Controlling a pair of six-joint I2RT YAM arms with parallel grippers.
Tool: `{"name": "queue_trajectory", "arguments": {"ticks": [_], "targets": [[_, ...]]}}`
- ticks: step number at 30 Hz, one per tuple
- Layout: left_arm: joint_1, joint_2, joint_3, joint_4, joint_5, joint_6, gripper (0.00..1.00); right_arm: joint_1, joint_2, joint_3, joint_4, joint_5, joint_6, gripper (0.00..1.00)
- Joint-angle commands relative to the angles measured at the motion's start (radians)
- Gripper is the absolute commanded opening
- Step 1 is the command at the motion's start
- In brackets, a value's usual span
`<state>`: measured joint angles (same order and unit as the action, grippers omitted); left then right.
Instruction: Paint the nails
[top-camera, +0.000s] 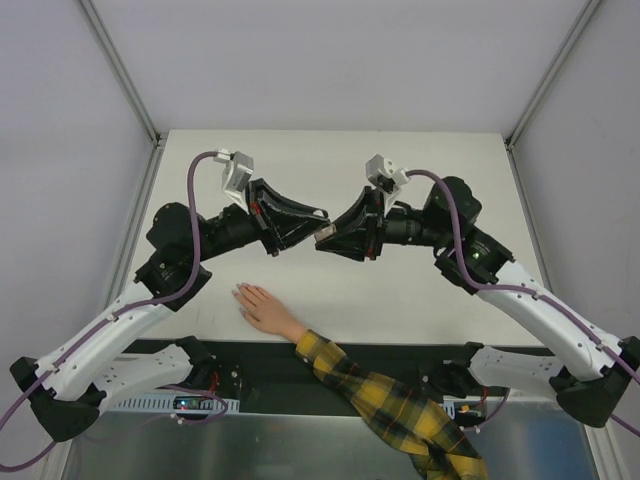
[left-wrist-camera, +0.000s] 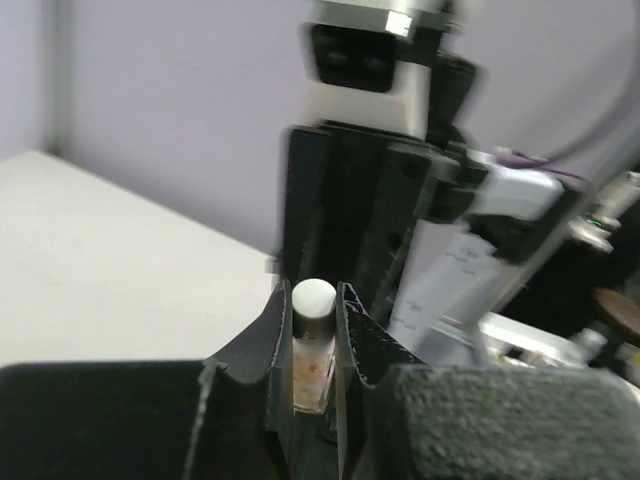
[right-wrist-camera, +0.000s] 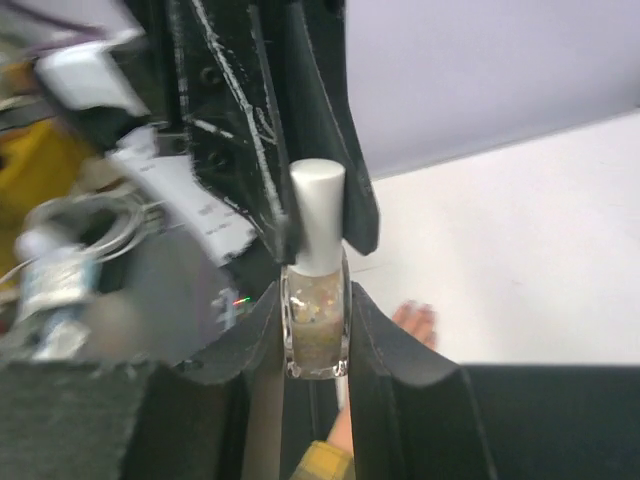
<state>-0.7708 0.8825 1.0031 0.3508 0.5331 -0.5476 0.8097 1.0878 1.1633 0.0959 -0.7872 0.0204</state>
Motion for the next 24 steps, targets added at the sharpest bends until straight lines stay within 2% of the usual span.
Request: {"name": "queue_trajectory", "arguments": {"ticks": [1,2,3,4,5,6,7,8,10,11,12,13,14,15,16,17,18,19,23,24], "targets": [[-0.018,0.009,0.058,-0.123,-0.175,0.080,0.00,0.268,-0.040,0.048,-0.152,0.935,-0.281,0.00],[-0.036,0.000,0.054,-0.145,-0.253,0.121,0.00,0.343,-0.019,0.077,-0.163,1.168,-0.333,0.00],[-0.050,-0.002,0.051,-0.160,-0.407,0.144,0.00,0.450,0.007,0.093,-0.156,1.526,-0.426,0.00],[-0.064,-0.002,0.048,-0.189,-0.479,0.159,0.00,0.488,0.061,0.099,-0.121,1.637,-0.500,0.00],[-0.076,0.006,0.046,-0.200,-0.528,0.153,0.00,0.515,0.079,0.092,0.001,1.721,-0.563,0.00],[-0.074,0.013,0.048,-0.214,-0.620,0.141,0.00,0.534,0.092,0.078,0.051,1.771,-0.612,0.00],[-0.076,0.019,0.057,-0.234,-0.633,0.134,0.00,0.536,0.101,0.082,0.065,1.751,-0.647,0.00],[-0.074,0.029,0.060,-0.239,-0.633,0.120,0.00,0.534,0.103,0.084,0.054,1.716,-0.651,0.00],[-0.076,0.033,0.069,-0.239,-0.595,0.112,0.00,0.513,0.092,0.094,0.016,1.527,-0.610,0.00],[-0.074,0.035,0.071,-0.240,-0.576,0.110,0.00,0.497,0.083,0.104,-0.058,1.445,-0.573,0.01],[-0.074,0.033,0.072,-0.240,-0.562,0.110,0.02,0.450,0.077,0.105,-0.085,1.290,-0.544,0.00],[-0.076,0.033,0.072,-0.242,-0.535,0.109,0.13,0.427,0.070,0.101,-0.123,1.207,-0.519,0.00],[-0.074,0.023,0.069,-0.242,-0.503,0.106,0.36,0.401,0.058,0.089,-0.131,1.121,-0.473,0.01],[-0.076,0.016,0.065,-0.240,-0.478,0.106,0.51,0.361,0.037,0.076,-0.131,0.979,-0.459,0.01],[-0.076,0.006,0.055,-0.240,-0.460,0.106,0.63,0.344,0.024,0.052,-0.137,0.912,-0.447,0.00],[-0.074,-0.011,0.049,-0.242,-0.425,0.101,0.88,0.330,0.015,0.047,-0.150,0.848,-0.442,0.00],[-0.071,-0.019,0.046,-0.242,-0.403,0.101,0.93,0.312,-0.003,0.049,-0.171,0.727,-0.442,0.00],[-0.068,-0.031,0.042,-0.245,-0.383,0.103,0.96,0.303,-0.012,0.041,-0.197,0.679,-0.439,0.00],[-0.039,-0.071,0.022,-0.246,-0.295,0.083,0.96,0.200,-0.058,0.015,-0.217,0.447,-0.350,0.00],[-0.032,-0.077,0.016,-0.236,-0.257,0.083,0.96,0.145,-0.066,0.010,-0.213,0.342,-0.311,0.00]]}}
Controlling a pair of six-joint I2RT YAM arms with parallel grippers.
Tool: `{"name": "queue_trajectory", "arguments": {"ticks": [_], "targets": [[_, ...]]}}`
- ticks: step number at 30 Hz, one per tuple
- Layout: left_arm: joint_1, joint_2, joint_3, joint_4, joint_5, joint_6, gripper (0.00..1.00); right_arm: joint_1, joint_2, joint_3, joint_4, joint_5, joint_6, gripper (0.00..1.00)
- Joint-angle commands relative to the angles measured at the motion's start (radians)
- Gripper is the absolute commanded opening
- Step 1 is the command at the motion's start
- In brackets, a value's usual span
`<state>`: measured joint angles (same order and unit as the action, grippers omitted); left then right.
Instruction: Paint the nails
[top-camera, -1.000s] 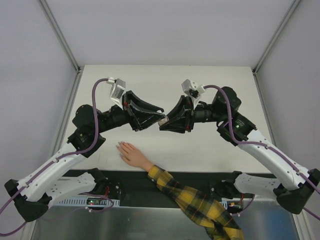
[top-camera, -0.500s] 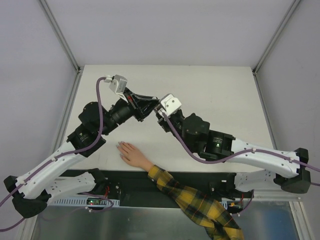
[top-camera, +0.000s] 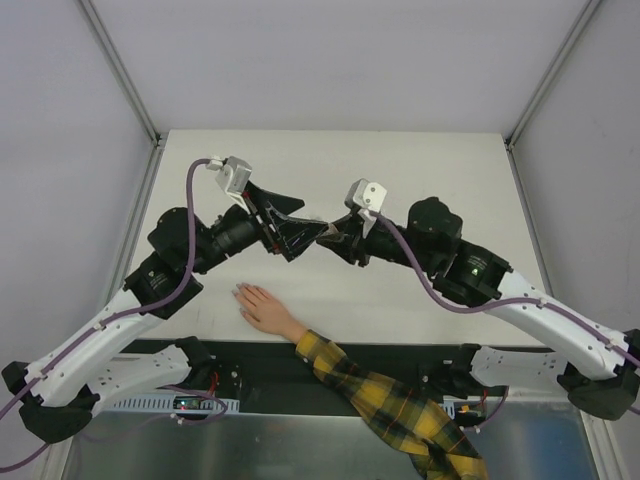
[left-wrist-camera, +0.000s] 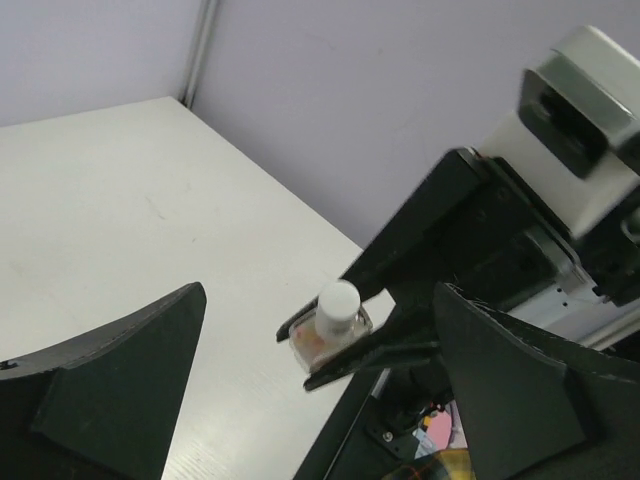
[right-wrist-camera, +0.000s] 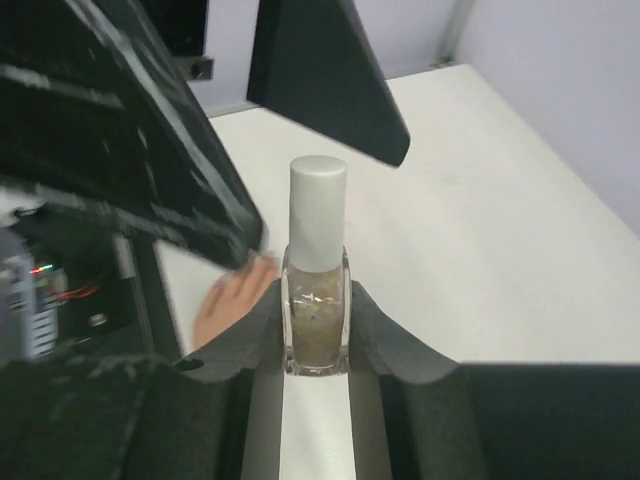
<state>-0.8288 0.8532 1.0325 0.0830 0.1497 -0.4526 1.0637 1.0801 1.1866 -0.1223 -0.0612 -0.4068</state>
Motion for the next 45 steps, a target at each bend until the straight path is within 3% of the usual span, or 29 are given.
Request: {"name": "queue_trajectory", "arguments": {"ticks": [1,6,8,11,26,31,33,34,36,37,39,40,41,43,45], "targets": [[0.043,-0.054,-0.025,0.040,0.149,-0.012,0.95,-0.134,-0.068,-0.016,0.013,-0.440,0.141,0.00],[0.091,-0.077,-0.084,0.184,0.307,-0.058,0.94,-0.266,-0.054,0.002,0.036,-0.791,0.232,0.00],[0.114,-0.066,-0.114,0.296,0.405,-0.103,0.93,-0.297,-0.039,0.014,0.044,-0.883,0.269,0.00],[0.125,-0.034,-0.108,0.339,0.476,-0.120,0.87,-0.307,-0.039,0.011,0.102,-0.939,0.315,0.00],[0.123,0.049,-0.068,0.437,0.573,-0.149,0.58,-0.311,0.001,-0.010,0.265,-0.895,0.420,0.00],[0.123,0.064,-0.058,0.434,0.585,-0.138,0.29,-0.309,-0.002,-0.028,0.325,-0.861,0.454,0.00],[0.123,0.061,-0.049,0.423,0.565,-0.120,0.14,-0.303,-0.015,-0.036,0.272,-0.765,0.390,0.00],[0.125,0.060,-0.045,0.387,0.547,-0.107,0.01,-0.271,-0.037,-0.035,0.230,-0.603,0.347,0.00],[0.122,0.041,-0.045,0.345,0.455,-0.077,0.00,-0.201,-0.052,-0.019,0.089,-0.394,0.240,0.01],[0.122,0.034,-0.051,0.331,0.421,-0.066,0.00,-0.094,-0.057,-0.013,0.054,-0.113,0.144,0.00],[0.120,0.011,-0.072,0.330,0.363,-0.052,0.00,0.032,-0.048,-0.010,0.032,0.236,0.053,0.00],[0.119,0.006,-0.078,0.330,0.306,-0.051,0.00,0.142,-0.036,-0.007,0.044,0.552,-0.007,0.00],[0.115,0.003,-0.083,0.330,0.289,-0.049,0.00,0.175,-0.001,-0.002,0.064,0.658,-0.026,0.00],[0.114,0.010,-0.077,0.328,0.286,-0.047,0.00,0.211,0.017,0.015,0.070,0.718,-0.033,0.00],[0.112,0.029,-0.055,0.310,0.307,-0.051,0.00,0.190,0.003,0.007,0.075,0.602,-0.004,0.00]]}}
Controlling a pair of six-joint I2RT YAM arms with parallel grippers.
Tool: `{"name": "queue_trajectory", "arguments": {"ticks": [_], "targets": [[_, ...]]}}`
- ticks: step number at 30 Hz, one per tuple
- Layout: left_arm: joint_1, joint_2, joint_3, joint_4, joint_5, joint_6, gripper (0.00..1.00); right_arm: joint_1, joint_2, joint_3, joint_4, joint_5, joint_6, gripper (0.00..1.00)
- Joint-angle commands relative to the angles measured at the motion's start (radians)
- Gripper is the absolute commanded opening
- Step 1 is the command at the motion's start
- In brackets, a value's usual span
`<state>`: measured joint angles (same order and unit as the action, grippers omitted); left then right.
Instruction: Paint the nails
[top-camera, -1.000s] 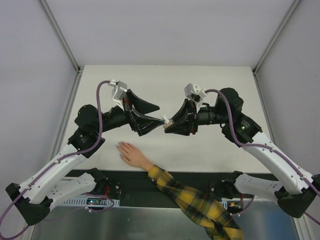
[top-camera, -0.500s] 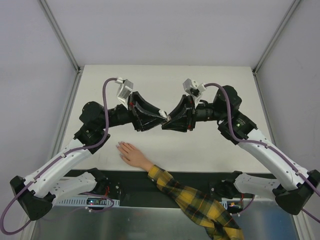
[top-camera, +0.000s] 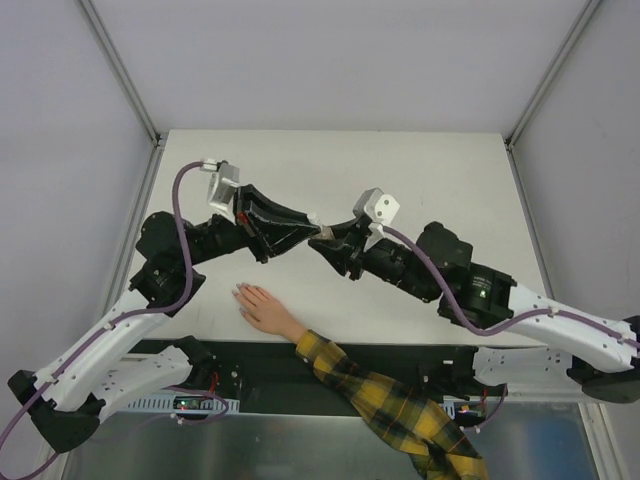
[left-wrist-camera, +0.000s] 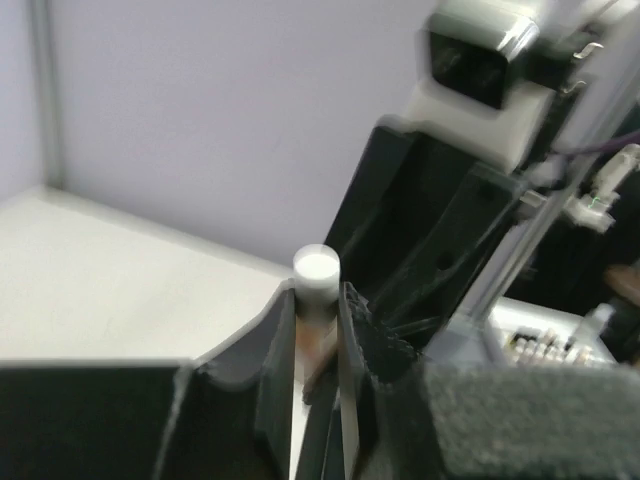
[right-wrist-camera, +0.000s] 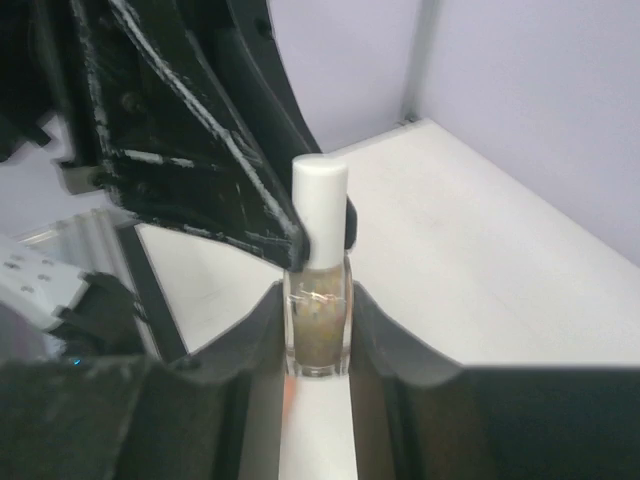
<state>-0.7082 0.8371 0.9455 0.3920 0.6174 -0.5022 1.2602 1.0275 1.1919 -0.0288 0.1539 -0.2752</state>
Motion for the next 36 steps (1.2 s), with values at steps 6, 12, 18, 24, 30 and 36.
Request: {"name": "queue_trajectory", "arguments": {"ticks": [6,12,18,24,30,36], "targets": [[-0.007,0.040,0.035,-0.028,-0.088,-0.030,0.37,-0.205,0.002,-0.046,0.004,-0.224,0.000,0.01],[-0.004,-0.001,-0.007,0.001,-0.100,-0.059,0.68,-0.346,-0.023,-0.057,0.013,-0.664,0.063,0.00],[0.006,0.026,0.009,0.042,-0.042,-0.113,0.73,-0.421,-0.003,-0.040,0.073,-0.881,0.159,0.00],[0.013,0.071,0.030,0.137,0.048,-0.165,0.68,-0.433,0.032,-0.026,0.115,-0.930,0.220,0.00],[0.013,0.080,0.038,0.136,0.076,-0.157,0.25,-0.436,0.026,-0.032,0.152,-0.849,0.251,0.00],[-0.016,0.071,0.078,-0.072,-0.158,-0.059,0.00,0.049,0.058,0.067,-0.036,0.732,-0.260,0.00]]}}
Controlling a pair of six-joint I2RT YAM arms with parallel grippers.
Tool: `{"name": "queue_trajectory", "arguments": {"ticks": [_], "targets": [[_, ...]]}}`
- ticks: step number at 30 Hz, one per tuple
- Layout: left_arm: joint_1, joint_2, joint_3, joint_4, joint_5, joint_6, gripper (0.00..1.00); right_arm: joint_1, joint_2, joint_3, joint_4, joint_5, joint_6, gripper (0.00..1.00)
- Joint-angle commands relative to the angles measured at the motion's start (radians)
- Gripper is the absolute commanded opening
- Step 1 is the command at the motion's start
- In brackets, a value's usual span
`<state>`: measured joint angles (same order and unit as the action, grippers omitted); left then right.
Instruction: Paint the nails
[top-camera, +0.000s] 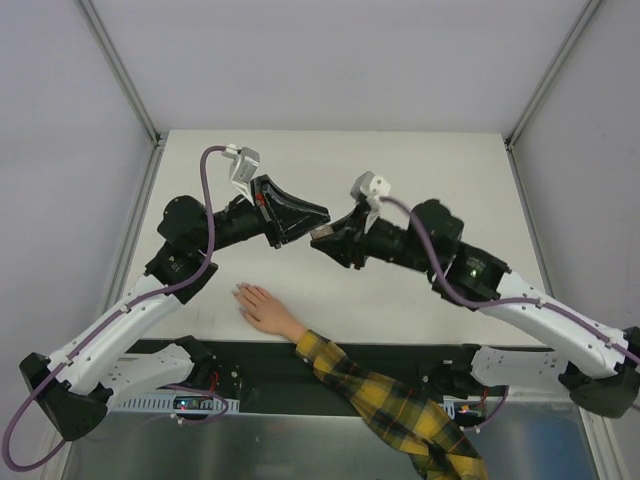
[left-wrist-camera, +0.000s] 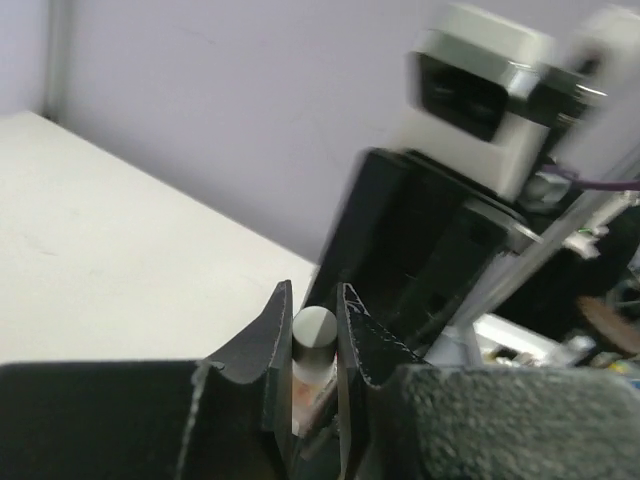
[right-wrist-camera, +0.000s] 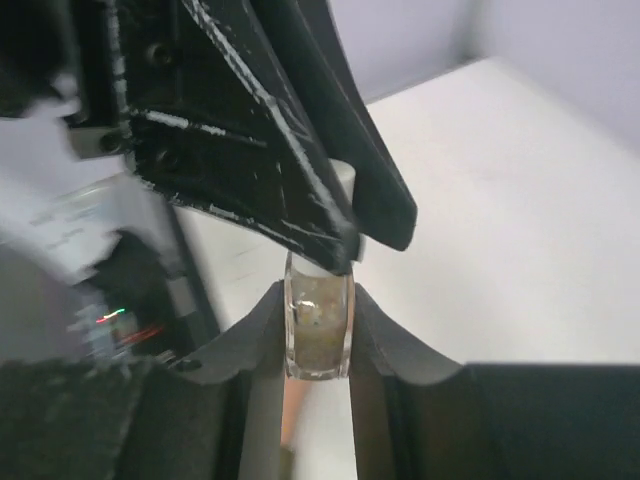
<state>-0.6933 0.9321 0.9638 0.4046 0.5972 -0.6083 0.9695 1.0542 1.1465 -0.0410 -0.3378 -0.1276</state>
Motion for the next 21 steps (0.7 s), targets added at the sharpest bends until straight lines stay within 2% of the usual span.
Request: {"name": "queue_trajectory", "arguments": {"ticks": [1,3,5,6,8,9,11,12,13,14,17,21], "targets": [[-0.066,-0.033,0.061,-0.098,-0.198,0.080,0.00,0.383,0.091,0.117,0.131,1.343,-0.511,0.00],[-0.095,-0.035,0.064,-0.113,-0.317,0.111,0.00,0.434,0.116,0.099,0.263,1.419,-0.642,0.00],[-0.117,-0.035,0.070,-0.122,-0.367,0.117,0.00,0.430,0.124,0.107,0.264,1.383,-0.623,0.00],[-0.115,-0.035,0.076,-0.128,-0.394,0.114,0.00,0.428,0.116,0.105,0.247,1.285,-0.610,0.01],[-0.115,-0.030,0.082,-0.150,-0.408,0.108,0.00,0.417,0.099,0.105,0.185,1.185,-0.566,0.01],[-0.115,-0.030,0.085,-0.153,-0.407,0.107,0.00,0.405,0.090,0.111,0.120,1.071,-0.540,0.00],[-0.117,-0.032,0.085,-0.153,-0.393,0.090,0.01,0.355,0.057,0.101,0.076,0.926,-0.452,0.01],[-0.117,-0.036,0.081,-0.155,-0.389,0.082,0.12,0.335,0.046,0.085,0.058,0.790,-0.431,0.00],[-0.117,-0.047,0.076,-0.155,-0.387,0.058,0.43,0.313,0.035,0.082,0.046,0.723,-0.382,0.00],[-0.115,-0.052,0.069,-0.141,-0.381,0.048,0.59,0.267,0.020,0.081,0.018,0.601,-0.363,0.00],[-0.117,-0.079,0.052,-0.119,-0.341,0.038,0.82,0.171,0.006,0.088,-0.057,0.362,-0.298,0.00],[-0.115,-0.122,0.015,-0.098,-0.346,0.042,0.91,0.043,-0.031,0.085,-0.099,0.056,-0.213,0.00]]}}
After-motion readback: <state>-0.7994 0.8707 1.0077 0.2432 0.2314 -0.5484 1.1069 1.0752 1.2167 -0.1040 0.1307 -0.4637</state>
